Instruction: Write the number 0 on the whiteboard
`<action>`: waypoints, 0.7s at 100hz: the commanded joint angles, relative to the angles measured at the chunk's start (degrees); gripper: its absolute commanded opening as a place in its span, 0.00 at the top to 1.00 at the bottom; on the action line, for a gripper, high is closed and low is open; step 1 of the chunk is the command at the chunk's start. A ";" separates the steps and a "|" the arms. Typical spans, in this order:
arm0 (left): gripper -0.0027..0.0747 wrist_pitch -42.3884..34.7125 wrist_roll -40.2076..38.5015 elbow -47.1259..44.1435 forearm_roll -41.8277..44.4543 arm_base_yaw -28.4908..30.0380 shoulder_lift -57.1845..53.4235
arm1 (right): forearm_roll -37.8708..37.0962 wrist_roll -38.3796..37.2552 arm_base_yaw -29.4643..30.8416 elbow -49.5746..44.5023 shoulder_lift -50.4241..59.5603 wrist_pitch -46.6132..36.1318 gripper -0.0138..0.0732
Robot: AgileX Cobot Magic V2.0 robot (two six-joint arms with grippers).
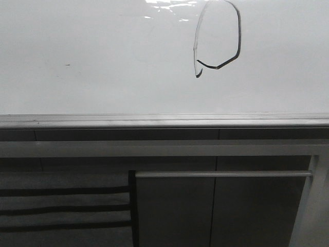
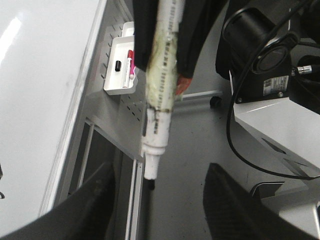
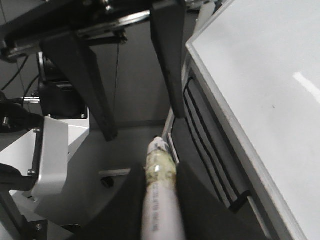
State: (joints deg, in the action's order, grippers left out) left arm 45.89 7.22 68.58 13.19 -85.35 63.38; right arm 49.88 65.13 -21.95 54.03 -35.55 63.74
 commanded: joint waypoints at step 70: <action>0.49 -4.62 -1.02 2.07 -4.60 -0.30 -0.43 | 4.64 2.72 -12.56 7.17 -10.73 -1.21 0.90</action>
State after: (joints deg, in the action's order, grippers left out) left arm 45.44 7.00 68.71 8.93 -85.35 63.73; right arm 51.08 66.83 -33.88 59.27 -45.69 65.74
